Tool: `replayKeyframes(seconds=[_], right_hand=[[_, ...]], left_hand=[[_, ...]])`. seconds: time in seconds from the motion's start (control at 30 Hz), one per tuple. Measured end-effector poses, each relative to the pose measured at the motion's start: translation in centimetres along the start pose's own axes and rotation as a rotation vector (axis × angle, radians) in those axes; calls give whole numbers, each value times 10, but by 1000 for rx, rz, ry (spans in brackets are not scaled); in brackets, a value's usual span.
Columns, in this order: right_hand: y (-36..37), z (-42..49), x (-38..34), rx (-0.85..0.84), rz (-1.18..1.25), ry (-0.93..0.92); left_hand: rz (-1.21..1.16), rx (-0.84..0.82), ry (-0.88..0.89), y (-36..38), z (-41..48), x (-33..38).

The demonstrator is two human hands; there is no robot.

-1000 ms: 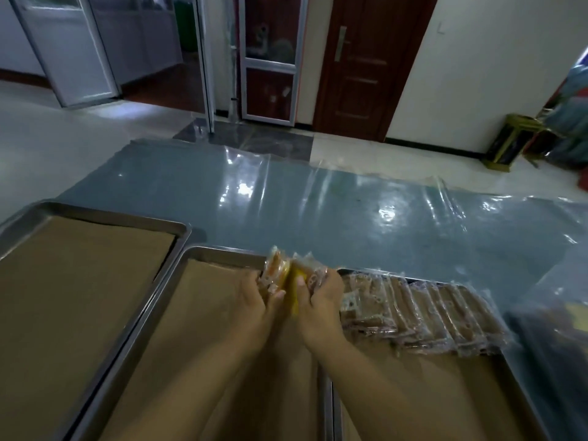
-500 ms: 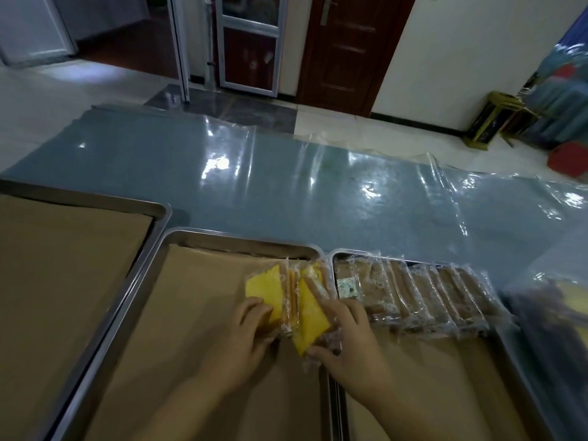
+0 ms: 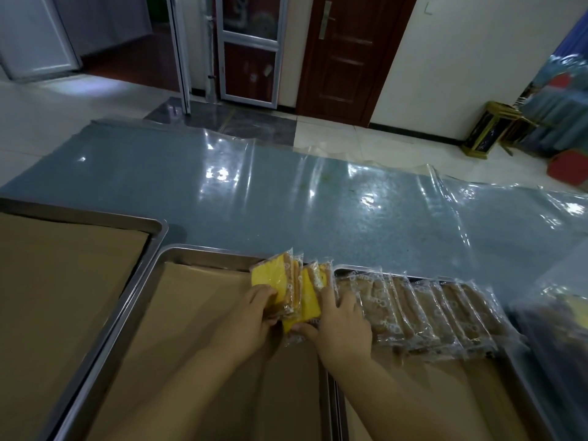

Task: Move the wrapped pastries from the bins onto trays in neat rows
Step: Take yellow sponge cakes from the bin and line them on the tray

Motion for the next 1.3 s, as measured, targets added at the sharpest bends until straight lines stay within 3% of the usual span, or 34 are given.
replayKeyframes(seconds=[0.2,0.37,0.63,0.83,1.1,1.3], right_hand=[[-14,-10,3,-86,46,-3],[-51,-33,14,-49,92,-37],[-101,-88,59,-86,67,-106],[-145,-121,112,-62,28,-136],[-235,-161,203,-20,-51,-262],[-319,-188,277,134,4,-291]], left_hand=[[60,-3,-15,-5,-15,8],[79,39,11,-22,-42,20],[187,42,184,-31,-88,68],[113,17,266,-37,-121,155],[215,7,354,-18,-156,296],[223,66,471,-3,-175,410]])
Point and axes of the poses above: each hand's wrist, its own z-axis towards the middle knuckle, its own y-axis out of the palm, x = y × z, the point moved 5 cm from there along z, towards the middle knuckle, and after that the axes turned 13 degrees about x, right-handed, at the moved point
